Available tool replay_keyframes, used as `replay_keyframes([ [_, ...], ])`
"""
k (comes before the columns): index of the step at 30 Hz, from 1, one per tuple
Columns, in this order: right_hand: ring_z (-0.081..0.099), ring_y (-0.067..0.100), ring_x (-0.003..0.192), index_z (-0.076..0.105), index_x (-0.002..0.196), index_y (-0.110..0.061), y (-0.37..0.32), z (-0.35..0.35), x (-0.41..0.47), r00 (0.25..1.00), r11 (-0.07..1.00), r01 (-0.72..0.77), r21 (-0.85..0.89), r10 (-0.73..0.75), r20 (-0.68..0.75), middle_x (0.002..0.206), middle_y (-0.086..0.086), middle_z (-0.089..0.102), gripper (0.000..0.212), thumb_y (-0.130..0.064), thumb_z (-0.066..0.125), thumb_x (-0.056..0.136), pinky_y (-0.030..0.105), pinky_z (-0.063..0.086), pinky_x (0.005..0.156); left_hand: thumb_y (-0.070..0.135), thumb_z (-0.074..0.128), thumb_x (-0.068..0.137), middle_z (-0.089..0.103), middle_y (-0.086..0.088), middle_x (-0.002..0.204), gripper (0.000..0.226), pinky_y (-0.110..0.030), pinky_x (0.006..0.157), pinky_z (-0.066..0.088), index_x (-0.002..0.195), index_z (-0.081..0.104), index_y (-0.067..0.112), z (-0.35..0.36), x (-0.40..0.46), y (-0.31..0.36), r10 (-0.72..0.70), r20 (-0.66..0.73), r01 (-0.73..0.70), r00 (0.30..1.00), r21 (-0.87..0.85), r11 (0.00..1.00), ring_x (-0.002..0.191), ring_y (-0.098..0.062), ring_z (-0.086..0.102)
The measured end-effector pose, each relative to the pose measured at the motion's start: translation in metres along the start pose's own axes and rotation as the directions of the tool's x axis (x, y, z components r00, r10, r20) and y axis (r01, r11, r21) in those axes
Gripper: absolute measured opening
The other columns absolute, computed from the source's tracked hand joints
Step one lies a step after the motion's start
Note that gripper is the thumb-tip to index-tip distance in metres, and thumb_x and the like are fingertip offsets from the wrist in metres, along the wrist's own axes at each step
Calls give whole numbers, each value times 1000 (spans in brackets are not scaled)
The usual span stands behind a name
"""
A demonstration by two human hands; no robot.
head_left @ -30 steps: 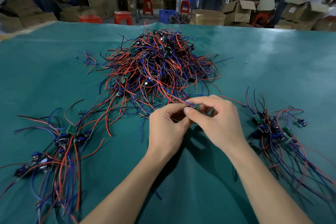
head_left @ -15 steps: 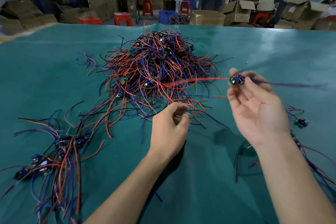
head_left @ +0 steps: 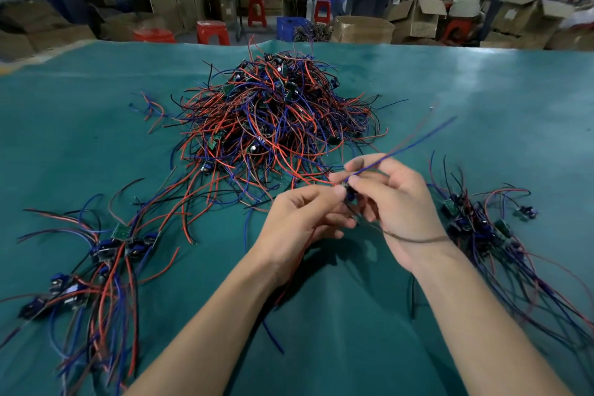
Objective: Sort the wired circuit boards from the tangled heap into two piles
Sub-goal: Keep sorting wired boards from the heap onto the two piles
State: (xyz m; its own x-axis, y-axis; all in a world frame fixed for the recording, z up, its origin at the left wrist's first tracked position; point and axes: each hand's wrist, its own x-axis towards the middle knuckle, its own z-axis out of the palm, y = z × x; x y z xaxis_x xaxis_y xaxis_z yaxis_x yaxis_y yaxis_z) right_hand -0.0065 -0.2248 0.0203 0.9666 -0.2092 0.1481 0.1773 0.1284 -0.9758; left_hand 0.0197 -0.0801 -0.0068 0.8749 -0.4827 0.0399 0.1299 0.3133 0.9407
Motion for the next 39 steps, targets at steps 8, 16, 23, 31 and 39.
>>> replay_keyframes([
  [8,60,-1,56,80,85,-15,11,3,1,995,983,69,-169,-81,-65,77,-6,76,15,-5,72,93,9,42,50,-2,60,92,72,-10,84,17,-21,64,57,87,73,7,-3,2,-6,-18,-1,18,1000,-21,1000,67,-13,67],
  [16,49,6,57,78,76,-19,12,-13,10,974,943,89,-322,-151,-171,70,10,71,14,-28,75,86,21,39,55,20,60,95,32,-1,48,22,-21,42,11,85,76,10,-3,3,-3,-42,39,33,998,211,977,42,-10,19],
  [23,49,17,63,71,81,-24,11,-52,24,805,859,146,-492,-392,-446,64,9,64,17,-41,68,83,46,48,65,16,61,94,25,4,49,20,-19,41,13,82,75,10,1,4,-5,-72,95,46,993,252,967,44,-9,18],
  [31,51,9,45,65,79,-17,0,-53,24,708,987,114,-117,-163,-687,69,2,67,20,-20,61,98,27,42,43,11,51,101,72,-7,76,32,-16,45,37,85,77,18,3,5,-6,-32,-83,35,996,35,999,43,-9,48],
  [39,58,11,60,69,77,-12,13,-7,4,967,772,229,-593,-252,46,63,-6,64,29,-38,66,88,40,52,64,12,48,103,73,-13,78,23,-18,47,46,92,68,6,2,2,-4,-45,-13,46,999,77,996,51,-15,63],
])
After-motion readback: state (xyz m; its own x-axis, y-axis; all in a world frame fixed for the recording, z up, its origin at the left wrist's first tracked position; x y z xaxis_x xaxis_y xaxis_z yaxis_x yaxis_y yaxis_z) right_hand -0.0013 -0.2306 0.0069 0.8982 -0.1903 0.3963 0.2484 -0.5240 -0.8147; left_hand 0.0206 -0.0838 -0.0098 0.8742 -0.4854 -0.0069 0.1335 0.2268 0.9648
